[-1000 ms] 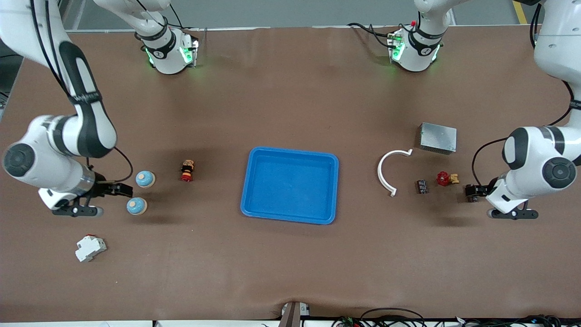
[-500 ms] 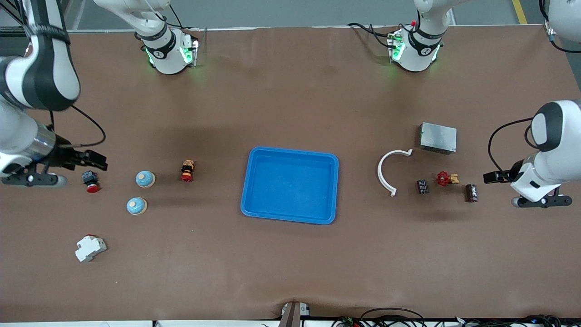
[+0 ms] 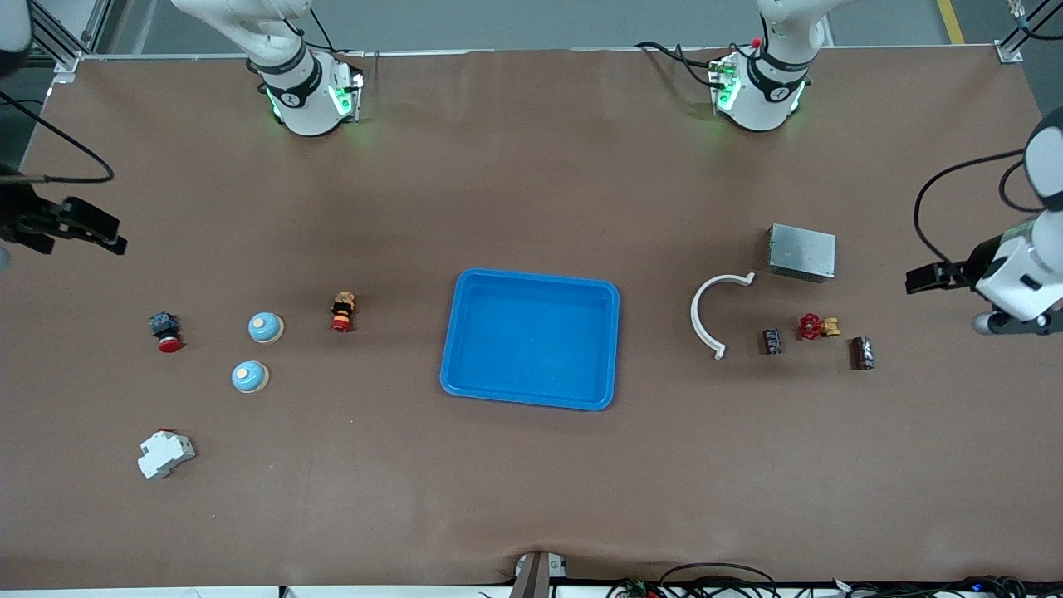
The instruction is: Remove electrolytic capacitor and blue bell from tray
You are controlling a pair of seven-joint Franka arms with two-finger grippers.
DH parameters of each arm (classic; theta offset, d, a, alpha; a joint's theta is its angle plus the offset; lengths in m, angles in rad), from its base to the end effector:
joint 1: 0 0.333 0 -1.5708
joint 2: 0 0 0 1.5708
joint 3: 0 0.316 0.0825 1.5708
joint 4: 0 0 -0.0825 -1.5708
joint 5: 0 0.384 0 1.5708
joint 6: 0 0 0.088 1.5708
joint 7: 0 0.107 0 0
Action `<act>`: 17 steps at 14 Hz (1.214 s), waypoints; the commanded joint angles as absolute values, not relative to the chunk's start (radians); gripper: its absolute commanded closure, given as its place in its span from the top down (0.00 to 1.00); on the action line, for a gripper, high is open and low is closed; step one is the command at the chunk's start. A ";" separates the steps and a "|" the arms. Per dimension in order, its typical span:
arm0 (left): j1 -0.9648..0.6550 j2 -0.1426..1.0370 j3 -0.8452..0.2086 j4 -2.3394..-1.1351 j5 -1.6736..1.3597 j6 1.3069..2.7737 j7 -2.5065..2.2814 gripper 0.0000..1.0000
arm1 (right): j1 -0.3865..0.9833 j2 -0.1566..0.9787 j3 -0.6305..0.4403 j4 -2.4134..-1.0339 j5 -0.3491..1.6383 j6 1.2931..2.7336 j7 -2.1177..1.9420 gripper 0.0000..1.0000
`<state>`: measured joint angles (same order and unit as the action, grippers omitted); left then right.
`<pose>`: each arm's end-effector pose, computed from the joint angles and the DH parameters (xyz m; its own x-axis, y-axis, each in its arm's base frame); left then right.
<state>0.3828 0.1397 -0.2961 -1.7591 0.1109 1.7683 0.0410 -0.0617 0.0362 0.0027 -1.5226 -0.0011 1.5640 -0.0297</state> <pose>0.5847 0.0680 0.4748 0.9917 0.0210 -0.1269 0.0135 -0.9981 -0.0594 0.5644 -0.0335 0.6264 0.9996 -0.0293 0.0052 -0.0293 -0.9996 0.0011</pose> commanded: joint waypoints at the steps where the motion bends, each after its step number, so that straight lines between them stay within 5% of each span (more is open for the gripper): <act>1: 0.387 0.104 -0.324 -1.694 0.062 1.648 0.060 1.00 | -0.066 0.052 0.009 -1.476 0.011 1.523 0.006 1.00; 10: 0.388 0.083 -0.333 -1.517 -0.029 1.542 0.058 1.00 | -0.069 0.031 0.003 -1.476 0.052 1.488 0.018 1.00; 17: 0.388 0.084 -0.331 -1.497 -0.020 1.511 0.040 1.00 | -0.069 0.014 0.002 -1.471 0.041 1.493 0.014 1.00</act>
